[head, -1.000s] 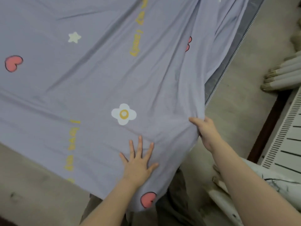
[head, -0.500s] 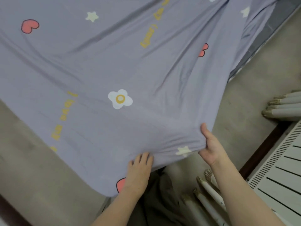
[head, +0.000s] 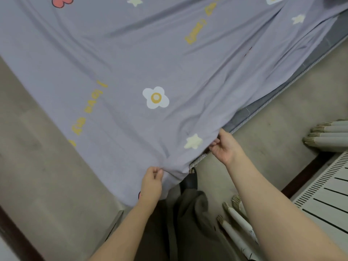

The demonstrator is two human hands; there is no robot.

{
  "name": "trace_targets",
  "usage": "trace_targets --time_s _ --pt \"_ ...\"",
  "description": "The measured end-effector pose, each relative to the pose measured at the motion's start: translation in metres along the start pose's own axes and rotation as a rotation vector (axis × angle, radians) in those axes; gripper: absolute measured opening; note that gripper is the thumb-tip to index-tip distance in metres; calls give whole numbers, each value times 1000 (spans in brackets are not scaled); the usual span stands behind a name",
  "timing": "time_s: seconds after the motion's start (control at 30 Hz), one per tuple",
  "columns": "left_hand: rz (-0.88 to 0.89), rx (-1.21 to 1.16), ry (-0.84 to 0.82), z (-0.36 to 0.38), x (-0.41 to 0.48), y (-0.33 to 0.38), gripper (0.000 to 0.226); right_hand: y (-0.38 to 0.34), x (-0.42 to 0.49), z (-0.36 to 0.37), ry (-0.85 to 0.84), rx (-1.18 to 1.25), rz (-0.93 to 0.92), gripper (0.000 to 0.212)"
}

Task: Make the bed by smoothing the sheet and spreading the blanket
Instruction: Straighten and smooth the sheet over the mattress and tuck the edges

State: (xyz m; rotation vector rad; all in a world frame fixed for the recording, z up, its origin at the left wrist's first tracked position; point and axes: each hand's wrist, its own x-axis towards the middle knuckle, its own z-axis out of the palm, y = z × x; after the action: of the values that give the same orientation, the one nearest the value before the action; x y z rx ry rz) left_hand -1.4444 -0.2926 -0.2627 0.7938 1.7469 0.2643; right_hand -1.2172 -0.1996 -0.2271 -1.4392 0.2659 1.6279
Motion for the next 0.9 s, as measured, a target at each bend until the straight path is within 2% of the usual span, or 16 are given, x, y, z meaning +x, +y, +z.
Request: trace_targets --time_s 0.07,0.2,0.33,0.5,0.6,0.67,0.7,0.77,0.83,0.9 --pt "-55 -56 7 -1 1 1 19 2 11 7 40 -64 -35 27" --pt "-97 -88 53 0 5 7 17 -3 17 20 262 -254 -139 19" --pt "-25 -28 141 9 -2 14 16 -3 5 3 361 -84 -250 43" --pt "89 40 350 30 -30 9 19 -5 -16 -53 314 -47 -203 37" --pt "110 101 481 45 -46 6 8 -8 -23 -97 344 -32 -143 39" --pt "28 144 576 57 -57 2 20 -13 -30 -123 301 -26 -73 43" --pt "-71 124 617 64 -63 0 28 -15 -34 -135 257 -45 -30 44" --pt "-391 43 665 80 -72 -1 47 -18 -43 -160 186 -104 45 53" --pt "-682 -225 670 93 -77 1 63 -20 -48 -180 190 -184 85 55" --pt "-705 -754 605 104 -79 -2 72 -20 -50 -193 271 -332 129 50"
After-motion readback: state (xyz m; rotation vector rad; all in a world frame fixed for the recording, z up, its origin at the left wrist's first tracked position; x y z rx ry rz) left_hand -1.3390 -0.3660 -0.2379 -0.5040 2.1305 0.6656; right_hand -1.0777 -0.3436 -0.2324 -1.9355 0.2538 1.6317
